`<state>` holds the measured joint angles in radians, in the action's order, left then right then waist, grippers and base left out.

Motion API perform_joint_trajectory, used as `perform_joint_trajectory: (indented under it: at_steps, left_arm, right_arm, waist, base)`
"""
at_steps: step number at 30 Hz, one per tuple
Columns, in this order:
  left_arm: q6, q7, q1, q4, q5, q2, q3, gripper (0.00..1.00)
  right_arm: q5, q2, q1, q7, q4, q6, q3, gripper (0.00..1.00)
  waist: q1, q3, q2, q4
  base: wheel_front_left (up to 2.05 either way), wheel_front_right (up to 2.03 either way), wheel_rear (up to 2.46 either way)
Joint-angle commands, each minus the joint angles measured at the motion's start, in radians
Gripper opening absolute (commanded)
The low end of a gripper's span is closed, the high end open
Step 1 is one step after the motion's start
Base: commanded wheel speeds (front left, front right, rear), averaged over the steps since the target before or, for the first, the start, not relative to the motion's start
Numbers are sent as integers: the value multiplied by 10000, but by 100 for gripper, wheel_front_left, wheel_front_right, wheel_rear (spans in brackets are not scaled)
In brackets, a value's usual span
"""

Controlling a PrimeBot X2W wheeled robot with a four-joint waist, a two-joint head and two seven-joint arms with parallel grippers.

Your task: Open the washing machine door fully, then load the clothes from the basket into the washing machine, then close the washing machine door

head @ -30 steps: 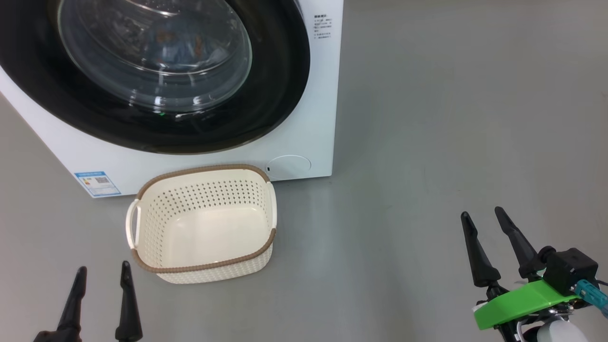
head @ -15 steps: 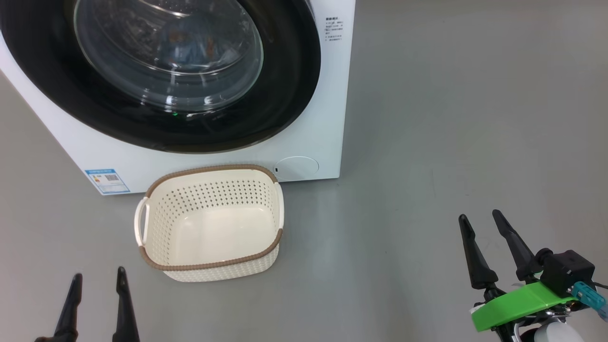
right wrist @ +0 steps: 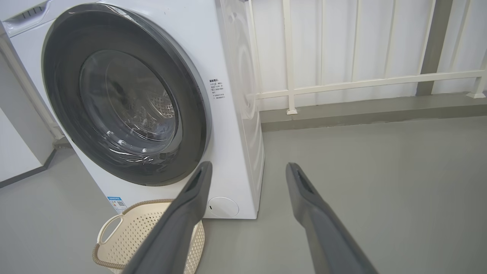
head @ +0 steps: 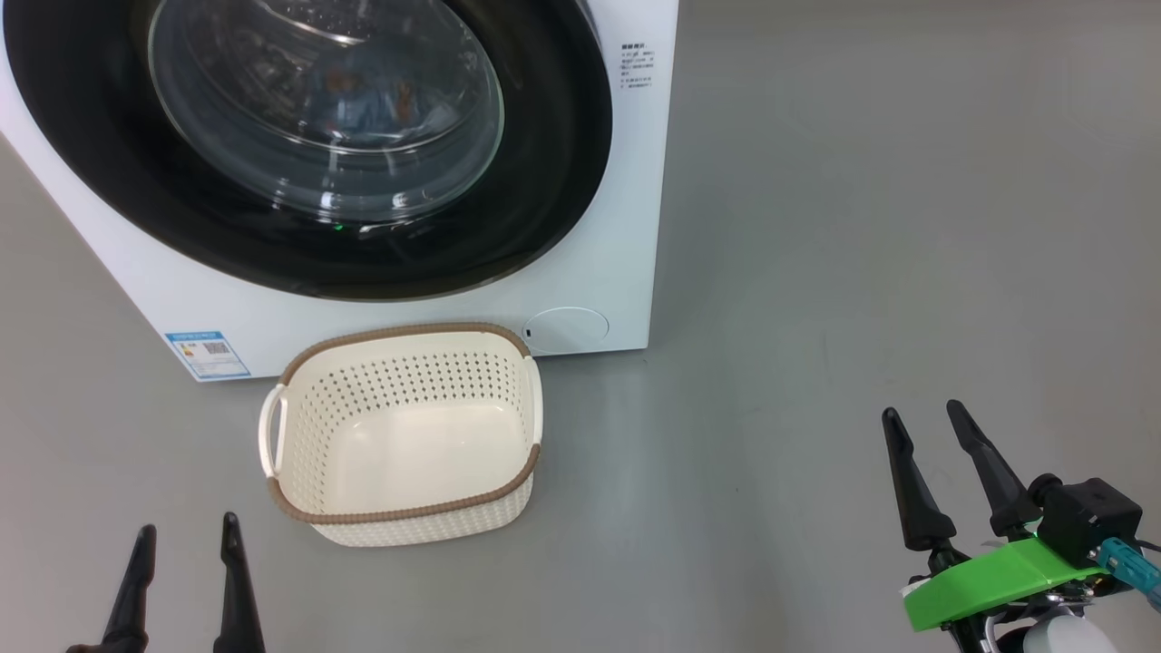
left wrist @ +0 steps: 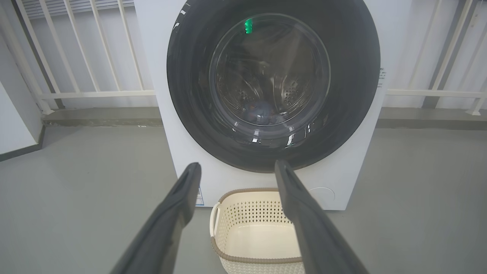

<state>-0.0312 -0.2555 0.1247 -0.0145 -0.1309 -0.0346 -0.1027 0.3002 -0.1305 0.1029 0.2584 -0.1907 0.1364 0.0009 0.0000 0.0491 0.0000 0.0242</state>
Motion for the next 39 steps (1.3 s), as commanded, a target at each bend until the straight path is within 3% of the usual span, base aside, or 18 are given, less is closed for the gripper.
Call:
perform_joint_trajectory:
  at_steps: [1, 20, 30, 31, 35, 39]
  left_arm:
    - [-66, -63, -172, -207, -38, -156, -283, 100]
    - [-58, -63, -199, -200, -56, -156, -265, 100]
    - [176, -63, -223, -122, -98, -156, -206, 100]
    - [168, 1, -3, 74, -46, -2, 98, 0]
    - [193, 55, -24, 491, -169, 136, 129, 0]
    - [273, 278, -150, 616, -999, 119, 102, 0]
  right_arm:
    - [-52, -23, 94, 34, 201, -57, 201, 100]
    - [-16, -6, 143, 34, 228, -57, 178, 100]
    - [-144, 6, 143, 34, 195, -57, 129, 100]
    - [-83, 49, 0, 0, -13, 0, -79, 0]
    - [13, 126, -81, -39, -383, 3, -75, 0]
    - [754, 164, -92, -252, -378, 0, -137, 0]
  waist:
    - [0, -46, 0, -11]
    - [0, -11, 0, 52]
    - [0, 13, 0, 68]
    - [0, 13, 0, 67]
    - [0, 13, 0, 68]
    - [19, -40, 0, 50]
  base:
    - [0, 0, 0]
    - [0, 0, 0]
    - [0, 0, 0]
    - [0, 0, 0]
    - [0, 0, 0]
    - [0, 0, 0]
